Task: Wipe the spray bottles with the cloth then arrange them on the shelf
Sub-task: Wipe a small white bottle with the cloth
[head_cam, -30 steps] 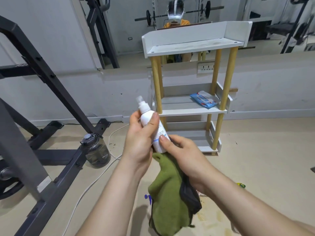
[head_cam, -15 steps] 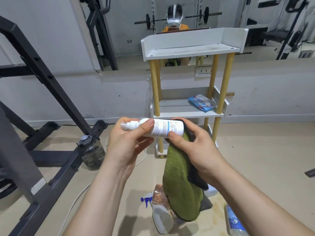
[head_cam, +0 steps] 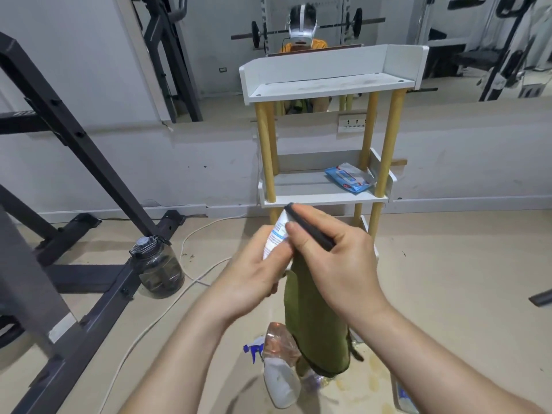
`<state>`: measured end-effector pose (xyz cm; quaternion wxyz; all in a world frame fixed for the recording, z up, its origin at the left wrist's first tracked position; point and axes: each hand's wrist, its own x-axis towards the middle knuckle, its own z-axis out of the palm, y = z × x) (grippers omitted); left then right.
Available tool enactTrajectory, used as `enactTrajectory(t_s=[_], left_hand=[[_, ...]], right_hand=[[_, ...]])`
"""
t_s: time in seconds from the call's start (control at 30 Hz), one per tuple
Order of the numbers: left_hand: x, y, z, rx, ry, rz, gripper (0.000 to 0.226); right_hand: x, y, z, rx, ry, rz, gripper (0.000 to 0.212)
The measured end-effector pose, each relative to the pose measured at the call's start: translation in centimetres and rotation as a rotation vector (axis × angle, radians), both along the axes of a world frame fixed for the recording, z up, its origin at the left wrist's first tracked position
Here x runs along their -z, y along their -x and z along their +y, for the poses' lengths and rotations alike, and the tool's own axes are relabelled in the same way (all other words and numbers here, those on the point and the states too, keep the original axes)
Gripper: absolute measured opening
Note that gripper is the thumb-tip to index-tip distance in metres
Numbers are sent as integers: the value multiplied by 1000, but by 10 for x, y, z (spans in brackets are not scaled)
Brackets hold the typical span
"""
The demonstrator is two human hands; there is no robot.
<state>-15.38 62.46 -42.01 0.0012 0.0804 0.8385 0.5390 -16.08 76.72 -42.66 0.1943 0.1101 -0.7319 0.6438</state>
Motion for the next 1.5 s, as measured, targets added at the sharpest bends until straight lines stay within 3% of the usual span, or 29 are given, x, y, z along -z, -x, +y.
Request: enactTrajectory(t_s=[0.1,0.17,0.3,0.37,0.47,0.6,0.67,0.83,0.93,1.0,1.07,1.13,1.2,1.27,1.33,1.4,1.5], left_hand=[[8,-4,4,-77,437,245,35],[7,-8,8,-112,584,274,50],[13,3,9,-190,333,166,47],[15,0,12,-160,415,240,43],[20,-10,27,-88,511,301,44],[31,8,35,-249,9,66,54],[33,8,40,-275,-201,-2,50],[8,10,43,-376,-894,-77,36],[-1,14,30,-398,-1063,-106,40],[-1,12,28,-340,-1017,-155,42],[-8,11,21,-318,-834,-160,36],[-20,11,-1,-311,-773,-79,27],[-31,8,-28,-197,-733,-12,42],[-37,1,-42,-18,-440,9,28],[-33,-2,-39,-99,-129,71,6],[-24,2,-30,-331,-16,124,25],[-16,10,-25,-561,-247,-32,30]], right_hand=[[-1,10,10,-57,-23,-152,23],[2,11,13,-100,3,-248,30],[6,1,8,-39,-131,-101,29],[7,8,13,-62,-58,-166,30],[5,16,20,-121,189,-353,52],[10,1,1,-110,145,-168,28],[12,0,-7,-110,41,-84,36],[22,-9,-19,-128,-101,-173,44],[25,-13,-28,-268,-64,-217,49],[24,-7,-27,-321,-4,-222,45],[17,0,-18,-417,57,-252,36],[5,7,-2,-644,214,-405,29],[-7,12,16,-814,317,-572,34],[-11,13,26,-849,249,-611,31],[-8,10,25,-731,38,-514,28],[-4,5,19,-490,-258,-272,28],[1,-5,9,-243,-553,144,38]])
